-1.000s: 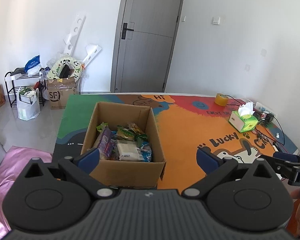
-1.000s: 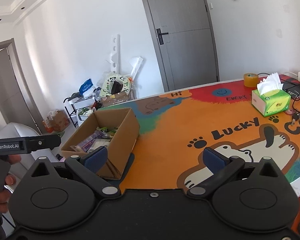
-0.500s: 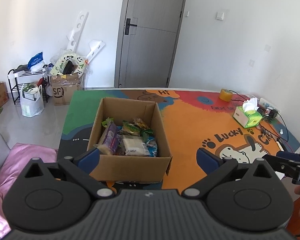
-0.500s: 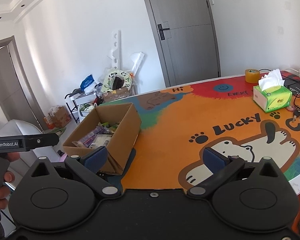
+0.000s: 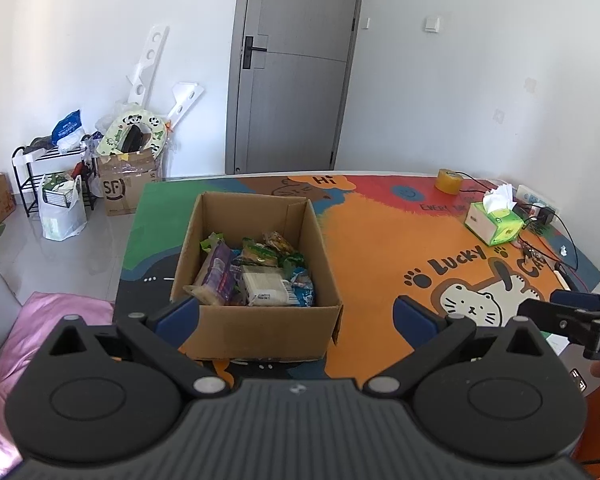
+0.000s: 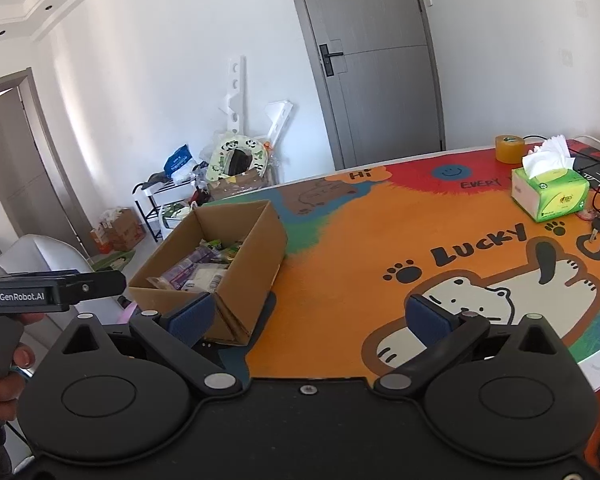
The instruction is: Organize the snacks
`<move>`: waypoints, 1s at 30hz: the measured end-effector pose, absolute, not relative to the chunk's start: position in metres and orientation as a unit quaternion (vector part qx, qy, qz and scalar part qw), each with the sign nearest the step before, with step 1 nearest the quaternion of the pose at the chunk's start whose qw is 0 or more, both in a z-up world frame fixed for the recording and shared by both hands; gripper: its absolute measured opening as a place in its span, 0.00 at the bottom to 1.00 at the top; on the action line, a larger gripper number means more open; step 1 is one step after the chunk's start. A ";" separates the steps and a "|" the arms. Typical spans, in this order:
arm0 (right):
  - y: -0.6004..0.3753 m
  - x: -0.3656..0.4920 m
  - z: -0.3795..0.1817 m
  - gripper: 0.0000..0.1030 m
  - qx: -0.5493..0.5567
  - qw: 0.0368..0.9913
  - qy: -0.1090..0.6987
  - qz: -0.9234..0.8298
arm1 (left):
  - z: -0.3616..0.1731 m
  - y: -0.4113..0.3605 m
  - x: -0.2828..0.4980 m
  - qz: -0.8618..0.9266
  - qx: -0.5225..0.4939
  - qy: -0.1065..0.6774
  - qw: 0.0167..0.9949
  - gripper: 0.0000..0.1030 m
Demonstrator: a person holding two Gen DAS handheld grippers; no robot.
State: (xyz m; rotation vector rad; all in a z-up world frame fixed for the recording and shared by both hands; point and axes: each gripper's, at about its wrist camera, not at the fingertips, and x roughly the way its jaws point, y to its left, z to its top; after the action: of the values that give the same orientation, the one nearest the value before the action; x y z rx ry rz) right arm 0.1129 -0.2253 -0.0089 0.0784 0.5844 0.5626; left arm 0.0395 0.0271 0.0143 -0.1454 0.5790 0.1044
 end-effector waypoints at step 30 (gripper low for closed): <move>-0.219 0.111 -0.012 1.00 0.032 0.917 0.287 0.275 | 0.011 0.030 0.039 0.061 -0.068 0.286 0.954 0.99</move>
State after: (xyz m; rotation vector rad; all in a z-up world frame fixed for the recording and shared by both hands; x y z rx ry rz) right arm 0.1109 -0.2188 -0.0117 0.0667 0.5913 0.5653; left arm 0.0387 0.0302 0.0105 -0.1385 0.5807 0.1243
